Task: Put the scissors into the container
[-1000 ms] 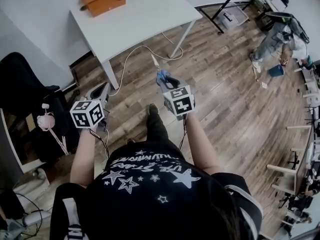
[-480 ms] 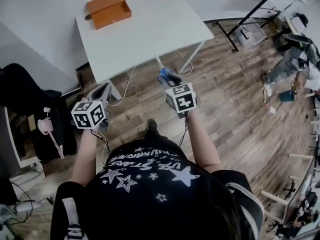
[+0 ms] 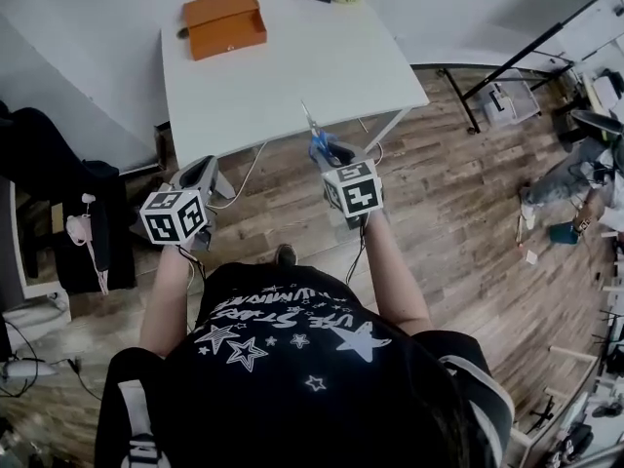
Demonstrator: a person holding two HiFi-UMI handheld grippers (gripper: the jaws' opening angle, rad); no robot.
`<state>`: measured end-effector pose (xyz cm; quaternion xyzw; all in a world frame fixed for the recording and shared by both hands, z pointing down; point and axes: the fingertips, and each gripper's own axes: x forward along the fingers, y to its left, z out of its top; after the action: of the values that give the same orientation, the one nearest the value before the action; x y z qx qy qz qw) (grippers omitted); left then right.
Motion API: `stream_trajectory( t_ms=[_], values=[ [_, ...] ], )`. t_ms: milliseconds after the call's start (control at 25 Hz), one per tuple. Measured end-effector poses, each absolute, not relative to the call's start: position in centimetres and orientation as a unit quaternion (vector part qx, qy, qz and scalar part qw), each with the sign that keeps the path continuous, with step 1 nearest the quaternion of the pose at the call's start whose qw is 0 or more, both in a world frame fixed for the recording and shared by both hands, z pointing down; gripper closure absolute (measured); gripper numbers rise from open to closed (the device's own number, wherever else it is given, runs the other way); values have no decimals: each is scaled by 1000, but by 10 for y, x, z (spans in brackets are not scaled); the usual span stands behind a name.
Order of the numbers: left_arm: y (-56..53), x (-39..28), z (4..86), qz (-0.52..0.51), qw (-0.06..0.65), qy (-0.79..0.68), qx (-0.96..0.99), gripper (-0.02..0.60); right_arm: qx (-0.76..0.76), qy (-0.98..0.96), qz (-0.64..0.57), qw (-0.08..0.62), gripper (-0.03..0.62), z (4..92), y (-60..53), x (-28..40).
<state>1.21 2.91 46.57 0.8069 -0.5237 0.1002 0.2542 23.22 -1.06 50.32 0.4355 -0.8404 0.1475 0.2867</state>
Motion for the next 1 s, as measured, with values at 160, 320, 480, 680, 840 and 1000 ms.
stream_trajectory(
  t_ms=[160,320,480,680,840,1000],
  values=[
    [30,19,473,101,260,-532,800,561,418,-848,151,287,497,513,-19,230],
    [21,11,477,103,262,-540,793,561,403,-854,154,290,497,522,-33,217],
    [0,-4,481,98,266,-551,785,561,391,-857,155,299,497,531,-53,203],
    [-42,-22,491,99,269,-552,783,561,394,-854,148,305,497,532,-91,192],
    [-95,-32,482,88,258,-547,792,561,405,-849,141,309,497,526,-137,186],
    [-154,-46,475,81,254,-543,796,562,413,-844,131,315,497,519,-194,177]
  ],
)
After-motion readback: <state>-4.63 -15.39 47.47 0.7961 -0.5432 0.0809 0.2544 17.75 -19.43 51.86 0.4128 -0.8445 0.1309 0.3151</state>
